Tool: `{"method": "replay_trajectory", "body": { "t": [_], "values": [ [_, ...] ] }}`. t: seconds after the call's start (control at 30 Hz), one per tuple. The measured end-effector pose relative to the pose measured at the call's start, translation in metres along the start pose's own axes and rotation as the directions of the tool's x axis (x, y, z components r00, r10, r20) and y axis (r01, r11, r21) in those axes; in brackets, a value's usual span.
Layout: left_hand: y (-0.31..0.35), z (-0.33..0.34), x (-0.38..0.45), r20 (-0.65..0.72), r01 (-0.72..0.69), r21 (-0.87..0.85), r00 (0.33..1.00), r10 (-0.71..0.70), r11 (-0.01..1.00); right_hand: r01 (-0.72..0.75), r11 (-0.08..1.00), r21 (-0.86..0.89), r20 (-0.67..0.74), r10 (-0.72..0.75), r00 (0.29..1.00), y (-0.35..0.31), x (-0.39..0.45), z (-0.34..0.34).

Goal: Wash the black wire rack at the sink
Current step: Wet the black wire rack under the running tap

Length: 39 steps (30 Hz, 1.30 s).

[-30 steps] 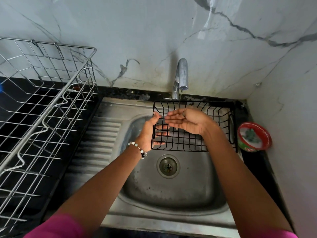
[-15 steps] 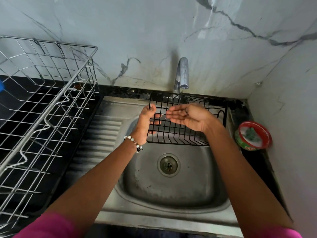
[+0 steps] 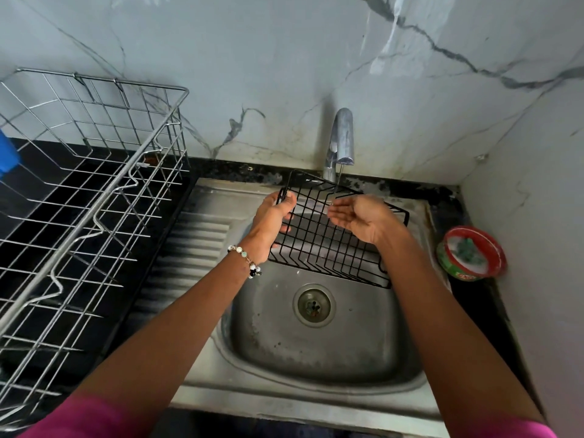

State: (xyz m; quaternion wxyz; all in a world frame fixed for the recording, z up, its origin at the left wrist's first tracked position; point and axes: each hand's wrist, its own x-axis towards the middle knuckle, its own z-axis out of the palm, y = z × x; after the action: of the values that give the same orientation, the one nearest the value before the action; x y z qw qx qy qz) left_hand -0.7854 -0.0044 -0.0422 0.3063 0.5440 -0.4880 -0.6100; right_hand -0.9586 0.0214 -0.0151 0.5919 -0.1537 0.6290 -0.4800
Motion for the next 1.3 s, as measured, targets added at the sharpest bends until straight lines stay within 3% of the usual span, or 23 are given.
{"method": "replay_trajectory", "body": {
  "t": [0.13,0.27,0.4,0.53,0.67,0.83,0.93,1.1,1.2,1.3],
  "values": [
    [0.004,-0.003,0.000,-0.015,0.008,0.019,1.000,-0.007,1.000,-0.033,0.998,-0.055,0.175,0.043,0.984,0.000,-0.006,-0.003],
    [0.008,-0.007,-0.001,-0.036,0.012,0.028,0.999,-0.011,1.000,-0.005,1.000,-0.026,0.012,0.005,1.000,0.000,0.000,-0.006],
    [0.013,-0.012,0.000,-0.070,0.016,0.026,0.997,-0.014,1.000,-0.034,0.996,-0.078,0.142,0.045,0.989,-0.002,-0.004,-0.006],
    [0.017,-0.020,-0.001,-0.080,0.045,0.039,0.996,-0.041,0.998,0.002,0.998,-0.060,0.008,-0.002,1.000,-0.004,0.001,-0.004],
    [0.022,-0.024,-0.001,-0.090,-0.009,0.019,0.996,0.011,1.000,-0.043,0.997,-0.064,0.132,0.051,0.990,-0.004,-0.001,-0.004],
    [0.025,-0.026,-0.002,-0.071,-0.034,0.019,0.997,0.035,0.999,-0.001,0.996,-0.094,0.011,0.002,1.000,-0.006,0.004,-0.002],
    [0.026,-0.027,-0.003,-0.068,-0.048,0.016,0.997,0.049,0.999,-0.051,0.980,-0.192,0.144,0.080,0.986,-0.007,-0.001,-0.006],
    [0.025,-0.028,-0.003,-0.055,-0.079,0.014,0.995,0.080,0.997,-0.007,0.987,-0.163,-0.008,0.006,1.000,-0.005,0.003,-0.008],
    [0.028,-0.027,-0.005,-0.029,-0.129,0.008,0.991,0.129,0.992,-0.038,0.984,-0.176,0.102,0.056,0.993,-0.002,0.000,-0.008],
    [0.028,-0.027,-0.006,-0.028,-0.153,0.010,0.988,0.153,0.988,-0.036,0.988,-0.147,0.031,0.041,0.999,-0.002,0.002,-0.006]
  ]
}}
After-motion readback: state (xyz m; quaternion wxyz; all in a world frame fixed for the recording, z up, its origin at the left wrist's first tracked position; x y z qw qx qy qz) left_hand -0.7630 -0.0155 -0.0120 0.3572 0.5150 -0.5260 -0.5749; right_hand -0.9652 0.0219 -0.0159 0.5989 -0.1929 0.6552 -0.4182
